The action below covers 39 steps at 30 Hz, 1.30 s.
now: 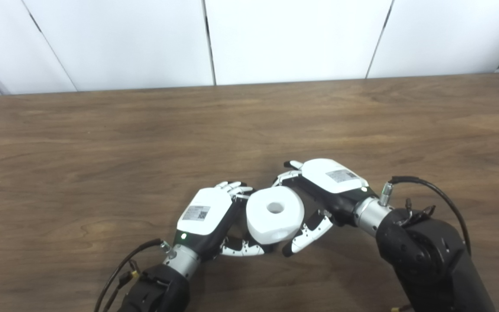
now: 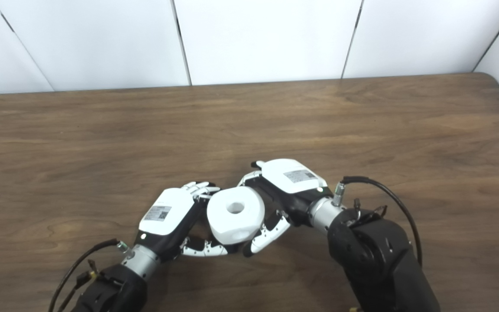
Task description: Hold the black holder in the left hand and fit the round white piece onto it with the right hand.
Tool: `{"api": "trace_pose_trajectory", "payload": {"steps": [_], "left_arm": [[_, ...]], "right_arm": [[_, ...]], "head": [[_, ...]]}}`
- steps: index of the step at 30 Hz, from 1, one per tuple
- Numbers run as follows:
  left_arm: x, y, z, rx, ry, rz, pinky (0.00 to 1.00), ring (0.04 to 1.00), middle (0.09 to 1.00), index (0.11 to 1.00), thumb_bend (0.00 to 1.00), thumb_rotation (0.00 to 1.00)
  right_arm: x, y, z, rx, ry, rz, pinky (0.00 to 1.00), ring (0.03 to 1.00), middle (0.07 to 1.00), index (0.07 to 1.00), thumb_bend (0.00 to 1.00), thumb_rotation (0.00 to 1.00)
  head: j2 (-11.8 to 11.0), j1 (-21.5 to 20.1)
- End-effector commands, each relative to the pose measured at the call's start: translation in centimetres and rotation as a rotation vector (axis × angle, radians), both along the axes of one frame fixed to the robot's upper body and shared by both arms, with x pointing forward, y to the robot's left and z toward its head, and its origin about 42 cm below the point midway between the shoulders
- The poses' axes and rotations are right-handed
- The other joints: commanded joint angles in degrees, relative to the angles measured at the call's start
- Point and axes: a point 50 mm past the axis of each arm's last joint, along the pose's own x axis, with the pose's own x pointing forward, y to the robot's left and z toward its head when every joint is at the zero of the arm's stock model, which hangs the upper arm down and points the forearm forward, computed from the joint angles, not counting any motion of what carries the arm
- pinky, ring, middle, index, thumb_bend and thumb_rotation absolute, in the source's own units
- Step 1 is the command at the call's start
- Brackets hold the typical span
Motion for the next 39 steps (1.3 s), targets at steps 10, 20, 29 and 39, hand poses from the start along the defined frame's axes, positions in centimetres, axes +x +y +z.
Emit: {"api": "trace_pose_trajectory", "payload": {"steps": [10, 20, 29, 39], "left_arm": [[-0.6, -0.5, -1.7, 0.063, 0.089, -0.032, 0.88, 0.87, 0.802, 0.487, 0.52, 0.05], [-0.5, -0.5, -1.8, 0.064, 0.088, -0.033, 0.88, 0.865, 0.796, 0.487, 0.52, 0.05], [-0.5, -0.1, -1.9, 0.073, 0.093, -0.03, 0.88, 0.864, 0.792, 0.487, 0.52, 0.05], [-0.5, 0.5, -1.9, 0.067, 0.095, -0.017, 0.87, 0.858, 0.784, 0.487, 0.52, 0.05]], "right_arm": [[0.4, -0.1, 1.3, 0.006, -0.055, -0.004, 0.95, 0.995, 0.889, 0.766, 1.0, 0.43], [0.6, 0.1, 1.3, 0.001, -0.077, -0.019, 0.96, 0.995, 0.897, 0.809, 1.0, 0.46], [0.7, -0.5, 2.3, 0.014, -0.036, -0.052, 1.0, 1.0, 0.995, 0.972, 1.0, 0.48], [0.5, -1.3, 3.5, 0.011, -0.03, -0.05, 1.0, 1.0, 1.0, 1.0, 1.0, 0.48]], "head": [[-0.04, 0.12], [-0.33, 0.28], [-0.61, 0.13], [-0.63, 0.43]]}}
